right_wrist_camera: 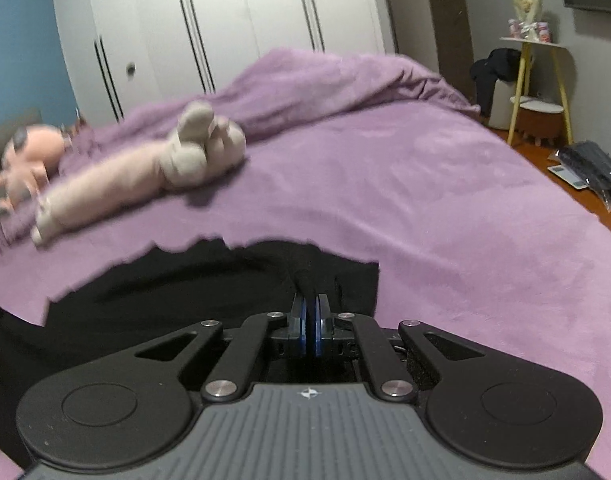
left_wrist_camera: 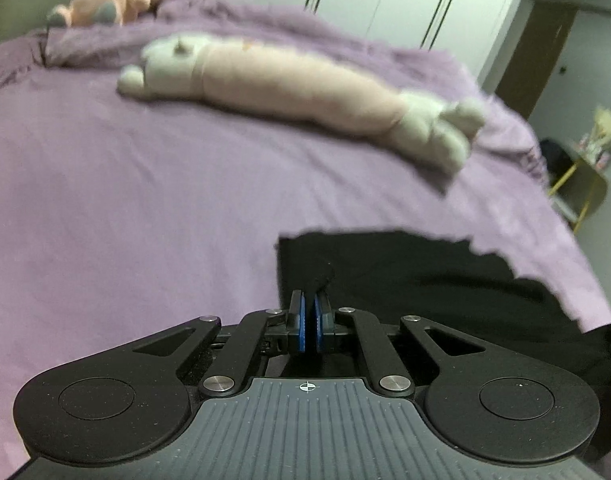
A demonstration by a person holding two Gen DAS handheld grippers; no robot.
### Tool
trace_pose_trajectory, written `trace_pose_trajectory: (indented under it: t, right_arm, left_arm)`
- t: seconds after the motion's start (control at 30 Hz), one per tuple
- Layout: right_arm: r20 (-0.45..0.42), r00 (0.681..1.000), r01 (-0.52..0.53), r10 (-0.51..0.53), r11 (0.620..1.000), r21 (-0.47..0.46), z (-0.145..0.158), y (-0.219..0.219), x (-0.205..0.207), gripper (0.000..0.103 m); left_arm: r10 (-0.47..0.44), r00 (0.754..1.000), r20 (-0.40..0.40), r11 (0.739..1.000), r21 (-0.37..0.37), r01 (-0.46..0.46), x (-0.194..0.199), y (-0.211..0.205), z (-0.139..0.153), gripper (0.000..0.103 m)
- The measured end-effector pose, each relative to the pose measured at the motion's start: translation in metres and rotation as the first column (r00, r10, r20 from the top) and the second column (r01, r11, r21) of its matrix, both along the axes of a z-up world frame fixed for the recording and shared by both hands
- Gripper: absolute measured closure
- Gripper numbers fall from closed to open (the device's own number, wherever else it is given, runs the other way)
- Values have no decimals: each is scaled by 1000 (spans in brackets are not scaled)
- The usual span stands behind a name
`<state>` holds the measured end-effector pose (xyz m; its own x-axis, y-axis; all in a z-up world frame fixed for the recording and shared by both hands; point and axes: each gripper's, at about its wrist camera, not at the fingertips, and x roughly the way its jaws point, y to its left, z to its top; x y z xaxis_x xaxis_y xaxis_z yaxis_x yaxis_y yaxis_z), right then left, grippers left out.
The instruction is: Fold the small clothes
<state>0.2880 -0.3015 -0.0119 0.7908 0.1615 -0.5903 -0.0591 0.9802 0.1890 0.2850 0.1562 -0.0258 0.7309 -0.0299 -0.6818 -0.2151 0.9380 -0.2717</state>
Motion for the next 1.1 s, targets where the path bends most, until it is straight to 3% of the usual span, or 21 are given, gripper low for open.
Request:
trace_pose_trajectory:
  t: [0.1, 0.23, 0.37, 0.63, 0.67, 0.7, 0.73, 0.93, 1.1]
  right_arm:
    - [-37, 999, -15, 14, 999, -40, -14, 4, 10, 99]
    - [-67, 998, -26, 22, 998, -58, -26, 2, 15, 96]
    - [-77, 997, -35, 28, 995, -91, -30, 4, 18, 93]
    - [-37, 998, -45, 41, 992, -120, -23, 12, 10, 99]
    - [-23, 999, -48, 45, 991, -122, -19, 13, 7, 100]
    - [-11, 999, -50, 49, 991, -122, -15, 13, 5, 100]
    - [4, 999, -47, 48, 992, -117, -10, 12, 2, 100]
    - [137, 990, -15, 25, 997, -78, 30, 9, 1, 100]
    - [177, 983, 60, -39, 992, -115, 42, 19, 48, 100]
  left_arm:
    - [-45, 997, -69, 999, -14, 44, 5, -2, -22, 96]
    - [-89, 993, -82, 996, 16, 91, -2, -5, -37, 78]
    - [-96, 989, -109, 995, 16, 99, -1, -2, -43, 74]
    - [-87, 984, -156, 996, -7, 87, 11, 1, -42, 80]
    - [-78, 984, -160, 997, -22, 75, 11, 4, -41, 87]
    - [-74, 985, -155, 997, -19, 72, 11, 5, -40, 95]
    - [-66, 988, -141, 998, 2, 67, 10, 4, -35, 96]
    - [-89, 995, 42, 994, 73, 86, 6, -2, 21, 96]
    - [-15, 994, 111, 993, 117, 2, 48, -5, 48, 96]
